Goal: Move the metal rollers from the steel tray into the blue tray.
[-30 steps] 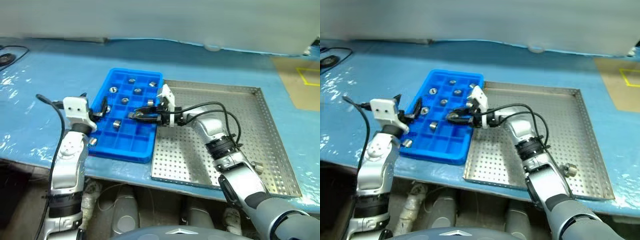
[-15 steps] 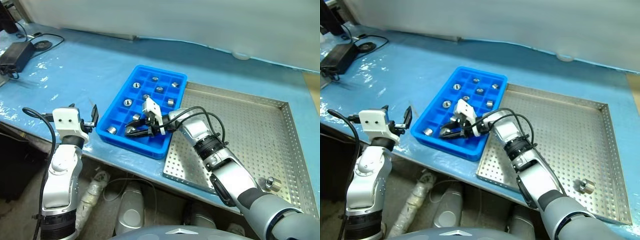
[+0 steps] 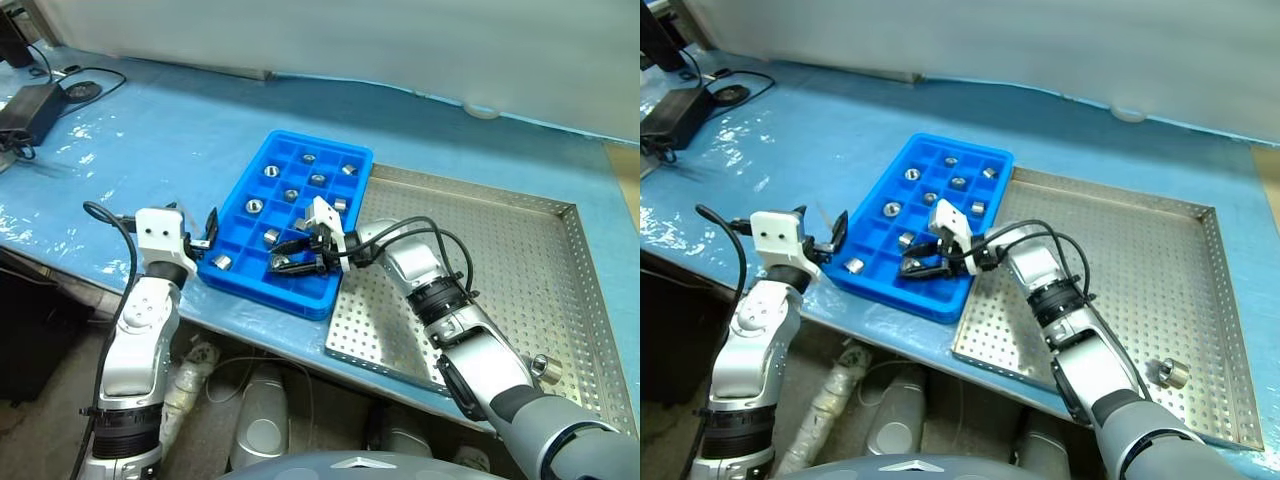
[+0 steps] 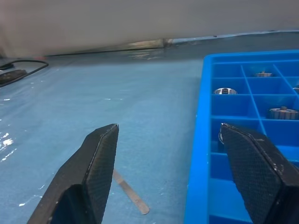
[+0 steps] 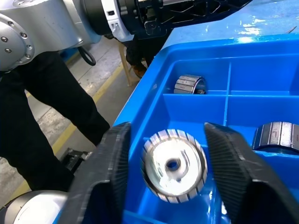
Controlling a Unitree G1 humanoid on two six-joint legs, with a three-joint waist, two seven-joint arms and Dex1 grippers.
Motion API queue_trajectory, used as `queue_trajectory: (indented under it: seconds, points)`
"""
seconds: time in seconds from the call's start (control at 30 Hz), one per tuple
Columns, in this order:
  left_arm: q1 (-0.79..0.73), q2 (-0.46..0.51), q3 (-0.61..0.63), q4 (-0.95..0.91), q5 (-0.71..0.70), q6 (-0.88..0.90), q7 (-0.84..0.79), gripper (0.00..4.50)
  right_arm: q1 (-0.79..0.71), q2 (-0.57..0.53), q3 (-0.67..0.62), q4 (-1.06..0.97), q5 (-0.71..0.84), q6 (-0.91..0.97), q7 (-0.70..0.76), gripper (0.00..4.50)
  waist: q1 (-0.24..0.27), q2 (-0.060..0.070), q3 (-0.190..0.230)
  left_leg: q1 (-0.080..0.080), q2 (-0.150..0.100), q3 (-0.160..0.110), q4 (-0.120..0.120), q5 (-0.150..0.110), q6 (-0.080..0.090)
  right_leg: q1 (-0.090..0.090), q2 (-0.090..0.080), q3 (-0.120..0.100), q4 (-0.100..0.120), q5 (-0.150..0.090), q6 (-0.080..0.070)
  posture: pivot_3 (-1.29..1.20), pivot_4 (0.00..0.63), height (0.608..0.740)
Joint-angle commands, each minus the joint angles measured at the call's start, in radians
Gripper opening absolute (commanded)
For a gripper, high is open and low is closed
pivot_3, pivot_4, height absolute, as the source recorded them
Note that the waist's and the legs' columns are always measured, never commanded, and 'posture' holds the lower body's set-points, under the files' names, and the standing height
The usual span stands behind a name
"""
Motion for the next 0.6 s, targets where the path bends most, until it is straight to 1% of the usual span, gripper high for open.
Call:
queue_trajectory:
  seconds: [0.03, 0.07, 0.17, 0.27, 0.37, 0.43, 0.47, 0.5, 0.6]
  points:
    - [-0.036, 0.007, -0.029, -0.016, -0.007, -0.033, -0.036, 3.65, 0.016, -0.011, -0.021, -0.040, 0.007, 0.010, -0.024, 3.88, -0.001, 0.000, 0.000, 0.000, 0.000, 0.000, 0.000, 0.000, 0.000, 0.000, 0.000, 0.000, 0.000, 0.000, 0.000, 0.39, 0.150, 0.740]
    - [-0.055, 0.001, -0.043, -0.004, -0.019, -0.039, -0.055, 3.65, 0.018, -0.021, -0.037, -0.048, 0.012, 0.014, -0.036, 4.22, -0.001, 0.000, 0.000, 0.000, 0.000, 0.000, 0.000, 0.000, 0.000, 0.000, 0.000, 0.000, 0.000, 0.000, 0.000, 0.39, 0.150, 0.740]
    - [-0.121, -0.015, -0.092, 0.053, -0.046, -0.063, -0.120, 3.65, 0.033, -0.068, -0.096, -0.089, 0.033, 0.034, -0.083, 4.22, 0.000, 0.000, 0.000, 0.000, -0.001, 0.000, 0.000, 0.000, 0.000, 0.001, -0.001, 0.000, 0.001, 0.000, 0.000, 0.28, 0.150, 0.740]
    - [-0.200, -0.038, -0.138, 0.146, -0.075, -0.090, -0.196, 3.65, 0.084, -0.143, -0.165, -0.183, 0.058, 0.084, -0.126, 4.22, -0.017, 0.001, 0.000, 0.000, -0.001, 0.001, 0.004, 0.000, 0.000, 0.004, -0.002, 0.001, 0.001, 0.001, 0.001, 0.14, 0.150, 0.740]
    - [-0.280, -0.058, -0.190, 0.269, -0.075, -0.139, -0.276, 3.65, 0.169, -0.235, -0.239, -0.301, 0.075, 0.139, -0.177, 4.22, -0.064, 0.001, 0.000, 0.001, -0.002, 0.001, 0.008, 0.000, 0.000, 0.008, -0.002, 0.003, 0.000, 0.003, 0.004, 0.02, 0.150, 0.740]
    - [-0.329, -0.073, -0.214, 0.351, -0.080, -0.176, -0.331, 3.65, 0.230, -0.288, -0.289, -0.385, 0.089, 0.183, -0.215, 4.22, -0.104, 0.001, 0.000, 0.001, -0.003, 0.002, 0.008, 0.000, 0.000, 0.008, -0.002, 0.004, -0.001, 0.003, 0.005, 0.02, 0.150, 0.740]
    - [-0.344, -0.081, -0.222, 0.376, -0.083, -0.189, -0.348, 3.65, 0.256, -0.308, -0.308, -0.423, 0.100, 0.204, -0.228, 4.22, -0.120, 0.001, 0.000, 0.002, -0.003, 0.002, 0.008, 0.000, 0.000, 0.008, -0.002, 0.005, -0.001, 0.003, 0.005, -0.07, 0.150, 0.740]
    - [-0.364, -0.090, -0.232, 0.409, -0.082, -0.206, -0.369, 3.65, 0.289, -0.330, -0.334, -0.466, 0.113, 0.227, -0.243, 4.22, -0.147, 0.001, 0.000, 0.002, -0.003, 0.002, 0.008, 0.000, 0.000, 0.008, -0.002, 0.005, -0.001, 0.003, 0.005, -0.10, 0.150, 0.740]
    - [-0.441, -0.128, -0.269, 0.535, -0.076, -0.267, -0.442, 3.65, 0.428, -0.408, -0.449, -0.619, 0.147, 0.302, -0.304, 4.22, -0.198, 0.001, -0.001, 0.002, -0.003, 0.004, 0.007, 0.001, 0.000, 0.006, -0.001, 0.007, -0.002, 0.003, 0.006, -0.20, 0.150, 0.740]
